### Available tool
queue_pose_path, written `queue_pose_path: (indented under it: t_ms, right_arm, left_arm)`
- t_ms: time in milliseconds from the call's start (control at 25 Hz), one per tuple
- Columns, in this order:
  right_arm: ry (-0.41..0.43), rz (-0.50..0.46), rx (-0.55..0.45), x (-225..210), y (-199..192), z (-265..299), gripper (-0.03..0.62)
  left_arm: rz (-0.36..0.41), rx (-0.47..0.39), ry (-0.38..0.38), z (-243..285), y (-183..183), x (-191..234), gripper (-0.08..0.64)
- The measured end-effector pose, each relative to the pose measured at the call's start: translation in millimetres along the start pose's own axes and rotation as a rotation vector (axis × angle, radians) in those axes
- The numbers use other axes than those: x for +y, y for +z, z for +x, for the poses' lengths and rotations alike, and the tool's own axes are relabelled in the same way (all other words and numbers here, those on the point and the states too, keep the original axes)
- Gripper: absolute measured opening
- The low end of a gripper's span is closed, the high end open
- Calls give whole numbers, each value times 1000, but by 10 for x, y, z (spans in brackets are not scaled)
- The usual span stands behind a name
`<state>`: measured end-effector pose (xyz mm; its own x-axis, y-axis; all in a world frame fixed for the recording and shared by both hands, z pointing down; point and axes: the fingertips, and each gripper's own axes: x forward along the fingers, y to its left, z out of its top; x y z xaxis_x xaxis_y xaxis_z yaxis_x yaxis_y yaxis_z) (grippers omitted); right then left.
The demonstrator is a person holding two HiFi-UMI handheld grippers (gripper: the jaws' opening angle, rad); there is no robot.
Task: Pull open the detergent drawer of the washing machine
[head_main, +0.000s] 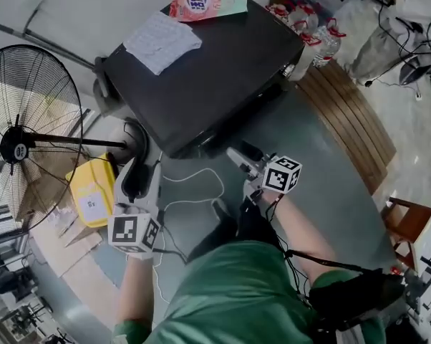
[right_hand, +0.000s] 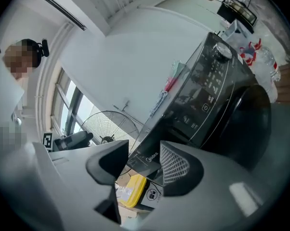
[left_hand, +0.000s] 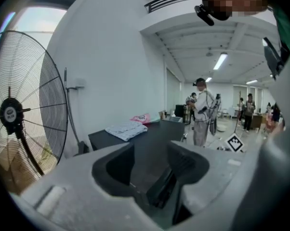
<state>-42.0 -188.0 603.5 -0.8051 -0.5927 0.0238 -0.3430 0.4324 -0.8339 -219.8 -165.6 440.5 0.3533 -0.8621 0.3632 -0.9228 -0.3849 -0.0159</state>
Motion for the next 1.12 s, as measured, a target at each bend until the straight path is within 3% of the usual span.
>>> queue_pose_path:
  t_ms: [480,840,1120]
  right_arm:
    - [85,152,143,-510,-339,594,273]
    - [120,167,227,-699,-512,883,304]
    - [235,138,253,-597,-527,998,361]
  left_arm:
    - [-9,52,69,351,-59,54,207]
    - [-22,82,99,448,-200,187,206]
    - [-25,107,98,474,-311,198,207]
